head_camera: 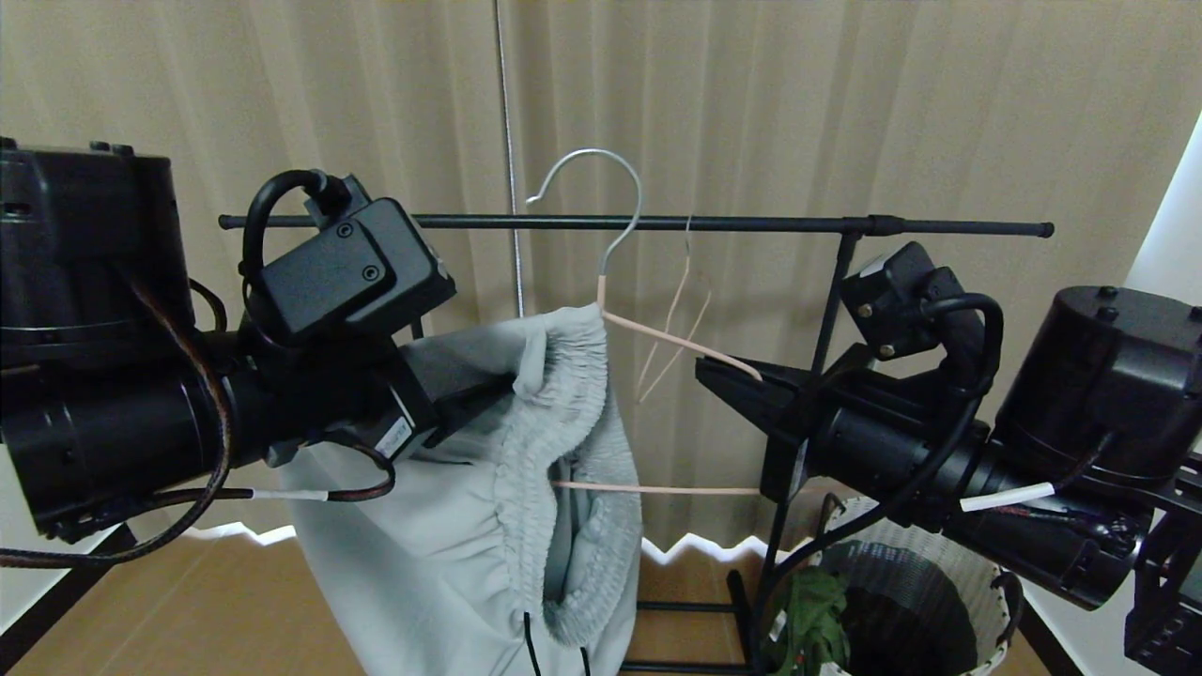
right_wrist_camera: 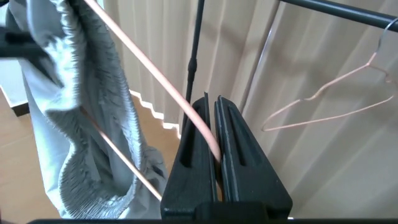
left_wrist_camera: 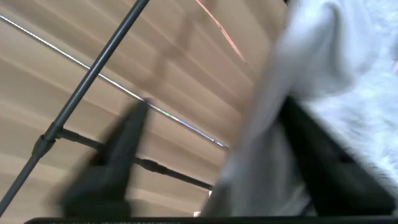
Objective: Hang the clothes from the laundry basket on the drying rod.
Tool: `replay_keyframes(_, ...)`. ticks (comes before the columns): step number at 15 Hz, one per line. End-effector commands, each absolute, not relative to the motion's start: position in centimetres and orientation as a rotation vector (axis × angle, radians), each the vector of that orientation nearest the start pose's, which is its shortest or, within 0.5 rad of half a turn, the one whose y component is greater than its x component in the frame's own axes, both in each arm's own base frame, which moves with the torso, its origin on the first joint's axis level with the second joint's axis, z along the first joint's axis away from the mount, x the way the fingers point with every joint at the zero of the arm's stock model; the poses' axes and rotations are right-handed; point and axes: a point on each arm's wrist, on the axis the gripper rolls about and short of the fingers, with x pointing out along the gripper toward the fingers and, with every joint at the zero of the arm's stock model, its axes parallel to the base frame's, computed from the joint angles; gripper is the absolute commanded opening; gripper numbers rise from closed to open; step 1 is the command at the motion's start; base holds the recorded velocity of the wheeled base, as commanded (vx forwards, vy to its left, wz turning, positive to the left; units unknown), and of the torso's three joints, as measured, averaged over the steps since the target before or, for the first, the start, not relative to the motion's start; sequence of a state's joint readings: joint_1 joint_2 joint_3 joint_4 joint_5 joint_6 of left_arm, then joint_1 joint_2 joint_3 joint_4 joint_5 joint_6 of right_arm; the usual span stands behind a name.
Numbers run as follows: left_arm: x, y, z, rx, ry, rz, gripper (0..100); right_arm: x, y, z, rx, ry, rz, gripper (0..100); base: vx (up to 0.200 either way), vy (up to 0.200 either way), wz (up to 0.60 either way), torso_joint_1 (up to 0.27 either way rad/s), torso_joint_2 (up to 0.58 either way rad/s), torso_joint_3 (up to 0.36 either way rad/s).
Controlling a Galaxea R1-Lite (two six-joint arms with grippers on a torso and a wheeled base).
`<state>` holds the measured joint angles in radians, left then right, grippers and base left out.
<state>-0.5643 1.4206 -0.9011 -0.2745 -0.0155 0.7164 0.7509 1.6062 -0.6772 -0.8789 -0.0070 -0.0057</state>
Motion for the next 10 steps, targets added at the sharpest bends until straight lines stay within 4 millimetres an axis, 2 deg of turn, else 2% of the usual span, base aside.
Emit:
replay_keyframes(1, 20.56, -12.97, 25.03, 0.760, 0.024, -0.637, 0, 20.38, 18.97, 19.98, -0.025, 0.046, 0.744, 0, 0.000, 0.000, 0.00, 0.000, 0.00, 0.000)
replay_keyframes(7, 20.50, -12.93, 24.82, 0.760, 0.031, -0.638, 0, 20.37, 18.96, 19.95, -0.025, 0.046, 0.744, 0, 0.000, 0.000, 0.00, 0.000, 0.00, 0.000)
replay_keyframes(10, 20.66, -11.98, 24.29, 0.761, 0.062, -0.605, 0, 20.44, 18.97, 19.97, -0.026, 0.045, 0.741, 0, 0.000, 0.000, 0.00, 0.000, 0.00, 0.000)
